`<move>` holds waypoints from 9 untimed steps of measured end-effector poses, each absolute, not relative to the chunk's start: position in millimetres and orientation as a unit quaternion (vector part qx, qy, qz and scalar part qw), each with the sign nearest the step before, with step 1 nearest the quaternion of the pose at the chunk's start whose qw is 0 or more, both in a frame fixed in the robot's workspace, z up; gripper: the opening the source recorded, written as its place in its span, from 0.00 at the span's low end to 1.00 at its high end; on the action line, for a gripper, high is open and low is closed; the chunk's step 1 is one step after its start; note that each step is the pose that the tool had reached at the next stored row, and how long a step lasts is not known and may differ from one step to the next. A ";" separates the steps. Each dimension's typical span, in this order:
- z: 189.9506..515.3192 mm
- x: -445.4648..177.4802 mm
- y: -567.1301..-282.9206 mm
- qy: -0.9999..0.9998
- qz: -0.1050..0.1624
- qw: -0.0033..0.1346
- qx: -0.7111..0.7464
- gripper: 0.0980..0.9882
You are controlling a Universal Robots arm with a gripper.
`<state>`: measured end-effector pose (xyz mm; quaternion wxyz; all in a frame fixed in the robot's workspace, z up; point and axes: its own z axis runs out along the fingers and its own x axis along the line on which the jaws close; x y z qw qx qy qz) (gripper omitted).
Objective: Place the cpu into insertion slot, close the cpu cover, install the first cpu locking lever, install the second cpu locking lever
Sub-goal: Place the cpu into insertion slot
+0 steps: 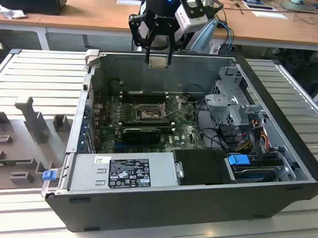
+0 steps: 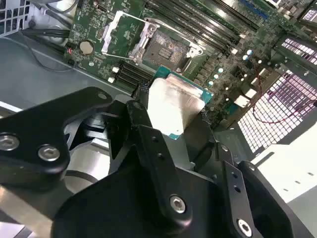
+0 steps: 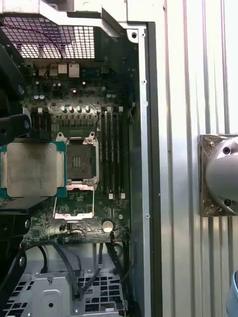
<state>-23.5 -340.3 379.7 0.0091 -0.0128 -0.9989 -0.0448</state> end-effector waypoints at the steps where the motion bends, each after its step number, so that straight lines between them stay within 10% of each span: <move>1: 379.7 -23.5 -340.3 -0.999 -0.045 0.009 -0.014 0.48; 9: 376.1 -23.8 -340.6 -0.998 -0.045 0.008 -0.040 0.48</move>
